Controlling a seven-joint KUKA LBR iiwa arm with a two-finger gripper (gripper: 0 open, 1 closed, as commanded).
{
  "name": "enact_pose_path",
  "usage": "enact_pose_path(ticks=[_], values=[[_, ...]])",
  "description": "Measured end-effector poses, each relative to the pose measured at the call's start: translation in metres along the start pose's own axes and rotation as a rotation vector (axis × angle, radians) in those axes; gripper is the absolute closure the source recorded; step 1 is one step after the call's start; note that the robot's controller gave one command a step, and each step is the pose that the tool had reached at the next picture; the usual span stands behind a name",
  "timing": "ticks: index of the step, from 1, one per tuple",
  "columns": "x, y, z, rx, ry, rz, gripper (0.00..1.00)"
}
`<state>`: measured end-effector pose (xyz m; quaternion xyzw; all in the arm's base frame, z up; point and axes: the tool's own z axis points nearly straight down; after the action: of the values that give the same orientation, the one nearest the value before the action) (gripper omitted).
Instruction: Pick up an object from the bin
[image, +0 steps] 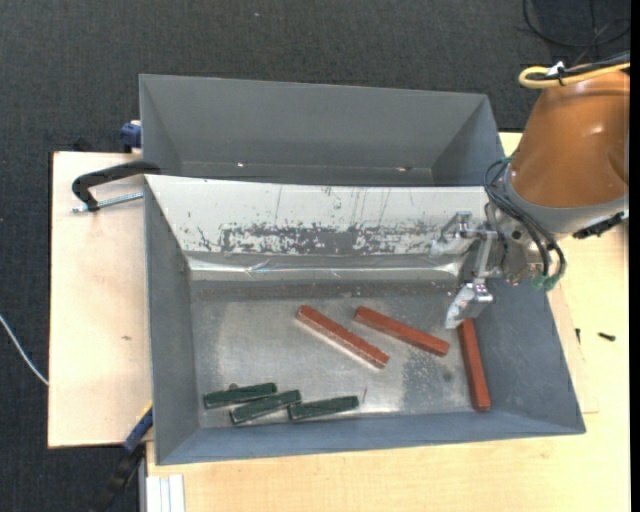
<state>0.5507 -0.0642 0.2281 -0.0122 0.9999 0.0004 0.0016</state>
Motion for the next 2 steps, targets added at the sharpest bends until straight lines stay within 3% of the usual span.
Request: enact_pose_path(ticks=[1, 2], values=[[0.008, 0.011, 0.026, 0.002, -0.01, -0.022, 0.0], [0.01, 0.025, 0.096, 0.0, -0.002, -0.042, 0.0]])
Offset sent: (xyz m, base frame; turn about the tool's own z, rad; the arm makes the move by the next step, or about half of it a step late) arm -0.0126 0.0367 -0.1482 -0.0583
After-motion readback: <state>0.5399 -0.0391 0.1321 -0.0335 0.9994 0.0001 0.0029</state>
